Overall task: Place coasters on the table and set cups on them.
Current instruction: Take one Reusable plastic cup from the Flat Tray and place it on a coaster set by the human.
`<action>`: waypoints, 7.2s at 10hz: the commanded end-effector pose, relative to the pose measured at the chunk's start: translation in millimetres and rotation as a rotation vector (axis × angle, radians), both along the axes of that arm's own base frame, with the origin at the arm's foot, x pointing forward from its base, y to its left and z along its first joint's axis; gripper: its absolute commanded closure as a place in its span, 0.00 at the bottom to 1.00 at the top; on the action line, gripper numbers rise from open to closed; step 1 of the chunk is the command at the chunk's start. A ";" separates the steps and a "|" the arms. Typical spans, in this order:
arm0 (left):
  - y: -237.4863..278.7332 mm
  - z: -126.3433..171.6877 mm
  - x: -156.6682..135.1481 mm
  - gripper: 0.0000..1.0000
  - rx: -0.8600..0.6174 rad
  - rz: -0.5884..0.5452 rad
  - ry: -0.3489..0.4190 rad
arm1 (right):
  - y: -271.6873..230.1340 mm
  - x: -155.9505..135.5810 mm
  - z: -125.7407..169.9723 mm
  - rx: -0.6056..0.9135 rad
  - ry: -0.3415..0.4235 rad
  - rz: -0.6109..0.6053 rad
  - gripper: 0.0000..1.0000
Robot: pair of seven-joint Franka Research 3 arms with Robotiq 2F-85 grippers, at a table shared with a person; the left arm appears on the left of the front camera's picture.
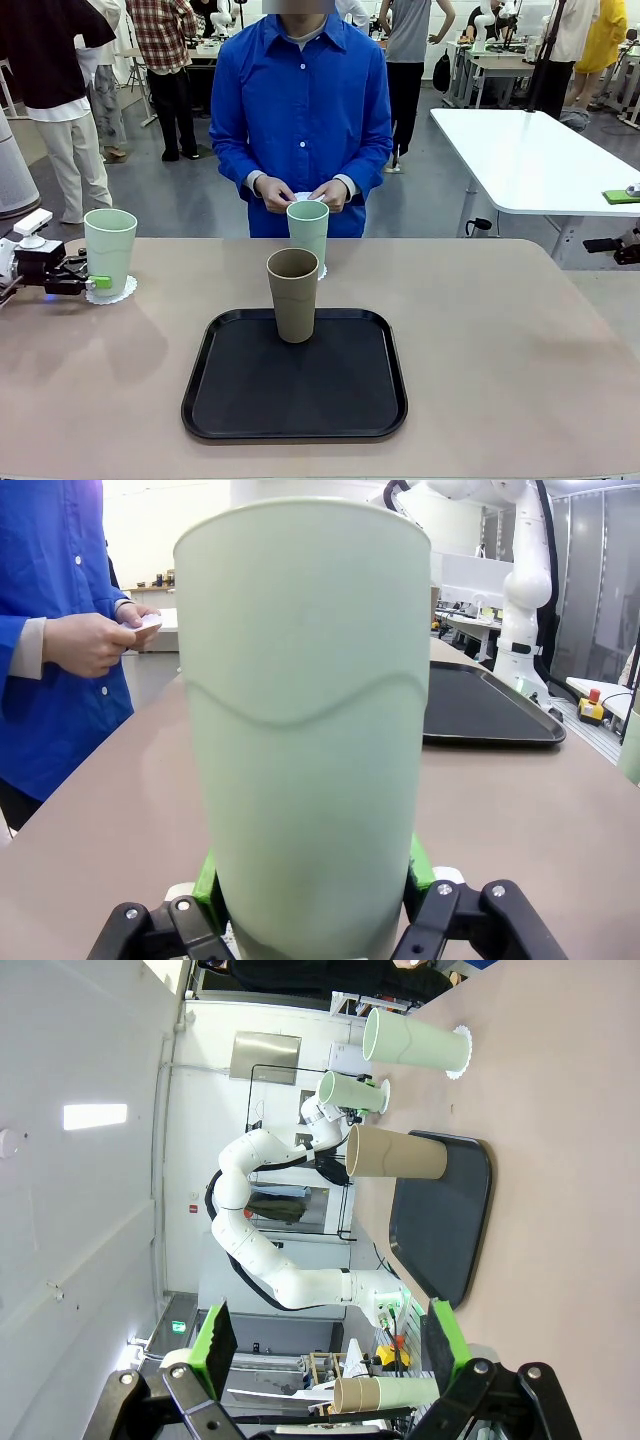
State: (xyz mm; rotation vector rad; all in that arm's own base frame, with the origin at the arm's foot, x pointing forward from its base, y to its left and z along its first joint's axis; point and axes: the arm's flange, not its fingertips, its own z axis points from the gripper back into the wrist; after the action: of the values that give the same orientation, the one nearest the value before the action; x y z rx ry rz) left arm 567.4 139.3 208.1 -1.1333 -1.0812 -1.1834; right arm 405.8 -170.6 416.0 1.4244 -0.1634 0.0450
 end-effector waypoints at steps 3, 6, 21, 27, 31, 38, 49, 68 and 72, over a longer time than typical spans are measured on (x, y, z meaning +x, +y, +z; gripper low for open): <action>4.8 1.7 9.7 0.19 -0.010 -0.022 -0.014 | 0.7 -1.8 1.2 0.006 -0.006 0.003 0.00; 5.9 -2.9 16.4 0.19 -0.003 -0.011 0.007 | 0.7 -1.8 1.2 0.006 -0.006 0.003 0.00; 31.9 8.8 10.7 0.00 0.056 0.025 0.036 | 0.7 -1.8 1.2 0.006 -0.006 0.003 0.00; 49.9 6.8 10.1 0.00 0.089 0.015 0.084 | 0.7 -1.8 1.2 0.006 -0.006 0.003 0.00; 70.0 5.5 3.4 0.00 0.155 0.043 0.116 | 0.7 -1.8 1.2 0.006 -0.006 0.003 0.00; 60.0 166.2 -98.5 0.00 0.586 0.461 0.004 | 0.7 -1.8 1.2 0.006 -0.006 0.003 0.00; -53.1 220.5 -248.7 0.00 1.220 0.565 0.032 | 0.7 -1.8 1.2 0.006 -0.006 0.003 0.00; -117.5 298.1 -263.7 0.00 1.330 0.823 0.591 | 0.7 -1.8 1.2 0.006 -0.006 0.003 0.00; -82.5 290.7 -254.5 0.00 0.951 0.453 0.778 | 0.7 -1.8 1.2 0.006 -0.006 0.003 0.00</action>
State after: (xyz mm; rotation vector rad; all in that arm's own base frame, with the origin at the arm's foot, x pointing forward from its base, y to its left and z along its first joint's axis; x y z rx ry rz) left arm 300.7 30.8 506.7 -0.2182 -0.0549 -0.5756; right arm 405.9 -170.3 416.0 1.4245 -0.1629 0.0454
